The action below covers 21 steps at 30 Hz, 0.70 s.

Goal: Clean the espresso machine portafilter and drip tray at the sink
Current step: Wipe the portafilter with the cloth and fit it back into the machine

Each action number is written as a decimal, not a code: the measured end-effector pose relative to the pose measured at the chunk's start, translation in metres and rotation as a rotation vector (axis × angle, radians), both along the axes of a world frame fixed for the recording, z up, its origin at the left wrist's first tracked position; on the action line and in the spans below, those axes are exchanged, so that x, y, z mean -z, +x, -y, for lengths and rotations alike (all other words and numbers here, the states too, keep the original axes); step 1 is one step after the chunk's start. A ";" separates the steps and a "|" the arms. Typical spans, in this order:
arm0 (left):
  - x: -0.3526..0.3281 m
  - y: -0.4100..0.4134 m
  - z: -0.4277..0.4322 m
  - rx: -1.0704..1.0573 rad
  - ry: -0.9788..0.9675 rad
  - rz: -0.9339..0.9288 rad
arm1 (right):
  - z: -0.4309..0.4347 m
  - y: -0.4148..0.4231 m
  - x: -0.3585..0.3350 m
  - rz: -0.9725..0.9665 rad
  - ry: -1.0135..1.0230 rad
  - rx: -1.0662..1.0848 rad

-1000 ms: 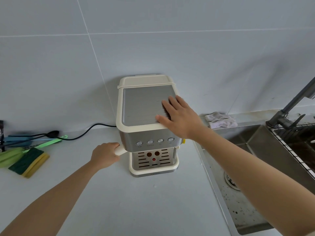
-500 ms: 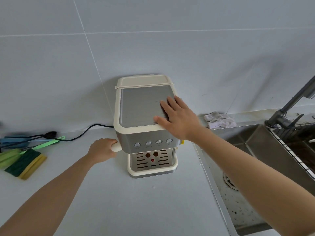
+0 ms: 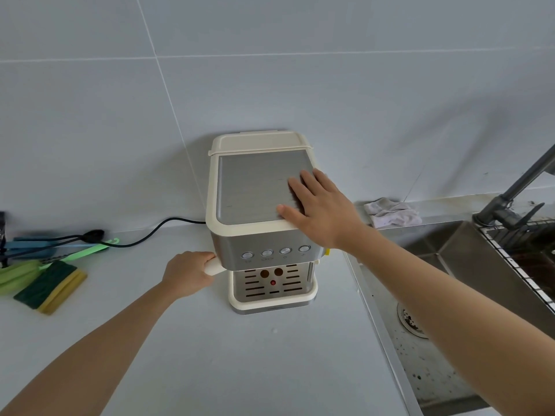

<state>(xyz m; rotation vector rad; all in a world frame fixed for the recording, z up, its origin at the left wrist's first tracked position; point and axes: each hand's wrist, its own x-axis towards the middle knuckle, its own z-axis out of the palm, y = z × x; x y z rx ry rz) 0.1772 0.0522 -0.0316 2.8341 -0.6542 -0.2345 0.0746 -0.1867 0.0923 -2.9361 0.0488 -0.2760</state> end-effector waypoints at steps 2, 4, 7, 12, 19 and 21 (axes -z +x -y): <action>0.002 -0.003 -0.001 -0.008 0.010 0.004 | 0.000 0.000 0.000 0.010 -0.010 -0.003; 0.003 -0.006 0.000 -0.020 0.013 -0.011 | 0.000 0.000 0.000 0.007 -0.012 -0.004; 0.004 -0.008 0.000 -0.019 0.019 -0.040 | 0.000 0.000 0.000 0.005 -0.021 -0.011; 0.001 -0.008 -0.001 -0.017 0.001 -0.029 | 0.000 0.000 0.000 0.008 -0.034 -0.011; 0.001 -0.020 0.000 -0.066 -0.013 -0.009 | 0.001 0.000 0.000 -0.001 -0.027 -0.011; 0.004 -0.026 0.003 -0.088 -0.034 -0.018 | 0.002 0.000 0.000 0.006 -0.030 -0.010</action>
